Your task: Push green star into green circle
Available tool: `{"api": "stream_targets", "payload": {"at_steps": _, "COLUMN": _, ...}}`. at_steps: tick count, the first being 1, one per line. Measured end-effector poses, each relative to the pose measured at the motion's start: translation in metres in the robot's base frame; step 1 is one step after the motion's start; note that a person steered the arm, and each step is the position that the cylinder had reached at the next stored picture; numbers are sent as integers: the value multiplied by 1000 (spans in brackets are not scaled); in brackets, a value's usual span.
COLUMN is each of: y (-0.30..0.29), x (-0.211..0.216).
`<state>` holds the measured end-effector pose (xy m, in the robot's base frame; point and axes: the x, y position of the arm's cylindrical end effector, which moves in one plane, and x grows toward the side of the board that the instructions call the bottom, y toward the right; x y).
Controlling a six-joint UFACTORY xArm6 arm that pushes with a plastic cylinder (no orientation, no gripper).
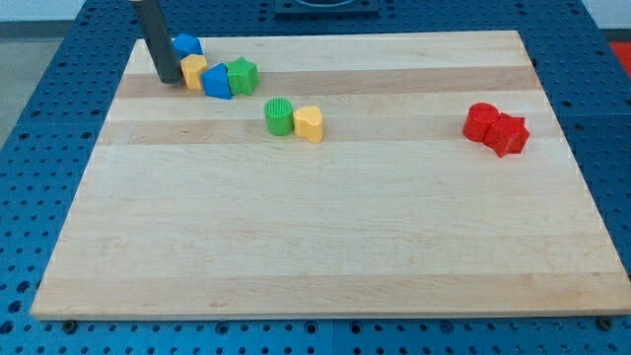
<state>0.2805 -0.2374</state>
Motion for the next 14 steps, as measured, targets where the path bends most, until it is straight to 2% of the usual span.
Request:
{"api": "stream_targets", "payload": {"at_steps": 1, "y": -21, "x": -25}}
{"api": "stream_targets", "payload": {"at_steps": 2, "y": -6, "x": -45}}
{"api": "stream_targets", "payload": {"at_steps": 3, "y": 27, "x": -45}}
{"api": "stream_targets", "payload": {"at_steps": 4, "y": 46, "x": -27}}
{"api": "stream_targets", "payload": {"at_steps": 5, "y": 33, "x": -1}}
{"api": "stream_targets", "payload": {"at_steps": 6, "y": 47, "x": 43}}
{"api": "stream_targets", "payload": {"at_steps": 7, "y": 56, "x": 63}}
{"api": "stream_targets", "payload": {"at_steps": 8, "y": 32, "x": 39}}
{"api": "stream_targets", "payload": {"at_steps": 9, "y": -12, "x": 35}}
{"api": "stream_targets", "payload": {"at_steps": 10, "y": -10, "x": -4}}
{"api": "stream_targets", "payload": {"at_steps": 12, "y": 100, "x": -9}}
{"api": "stream_targets", "payload": {"at_steps": 14, "y": 148, "x": -18}}
